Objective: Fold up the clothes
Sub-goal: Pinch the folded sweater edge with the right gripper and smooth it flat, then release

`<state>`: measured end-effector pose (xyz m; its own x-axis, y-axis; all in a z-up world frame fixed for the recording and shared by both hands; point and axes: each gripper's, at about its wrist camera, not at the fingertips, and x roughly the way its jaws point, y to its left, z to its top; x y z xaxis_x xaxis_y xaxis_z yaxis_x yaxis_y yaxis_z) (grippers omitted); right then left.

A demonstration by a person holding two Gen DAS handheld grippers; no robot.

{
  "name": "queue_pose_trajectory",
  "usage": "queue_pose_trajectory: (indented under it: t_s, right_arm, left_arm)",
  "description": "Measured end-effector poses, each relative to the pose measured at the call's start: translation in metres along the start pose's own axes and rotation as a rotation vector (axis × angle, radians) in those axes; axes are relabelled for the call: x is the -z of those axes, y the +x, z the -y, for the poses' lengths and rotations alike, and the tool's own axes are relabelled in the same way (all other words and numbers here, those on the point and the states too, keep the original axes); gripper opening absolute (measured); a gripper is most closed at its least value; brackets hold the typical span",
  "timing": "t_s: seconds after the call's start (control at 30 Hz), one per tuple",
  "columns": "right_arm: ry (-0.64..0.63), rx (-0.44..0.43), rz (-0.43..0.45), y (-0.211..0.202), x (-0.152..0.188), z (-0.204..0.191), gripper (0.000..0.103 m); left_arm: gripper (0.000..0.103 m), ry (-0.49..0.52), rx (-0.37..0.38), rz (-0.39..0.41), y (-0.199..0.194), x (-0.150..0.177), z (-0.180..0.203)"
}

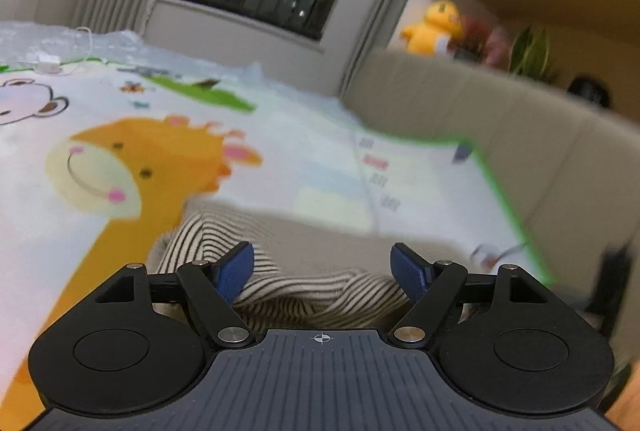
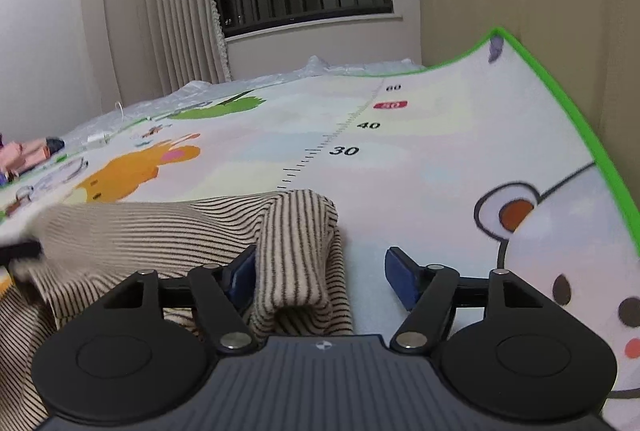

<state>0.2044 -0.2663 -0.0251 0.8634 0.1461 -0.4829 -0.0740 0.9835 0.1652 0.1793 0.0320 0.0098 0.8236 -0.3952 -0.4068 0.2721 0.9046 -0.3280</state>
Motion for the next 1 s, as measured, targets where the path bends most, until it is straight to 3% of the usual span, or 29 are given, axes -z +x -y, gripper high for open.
queue_pose_trajectory:
  t_s: [0.17,0.3,0.5,1.0]
  right_arm:
    - [0.062,-0.033,-0.011,0.004,0.0,0.01,0.072]
    - [0.103,-0.052,-0.023,0.007,0.001,0.015,0.075]
    - [0.134,-0.071,-0.045,0.012,0.001,0.02,0.079]
    - [0.094,-0.021,-0.065,0.006,-0.007,0.01,0.084]
  left_arm:
    - [0.081,-0.029,-0.012,-0.004,0.016,0.015,-0.014]
    - [0.088,0.015,-0.027,-0.002,0.017,0.02,-0.007]
    - [0.092,-0.023,0.002,-0.001,0.016,0.021,-0.014]
    - [0.095,-0.034,0.015,-0.005,0.018,0.02,-0.016]
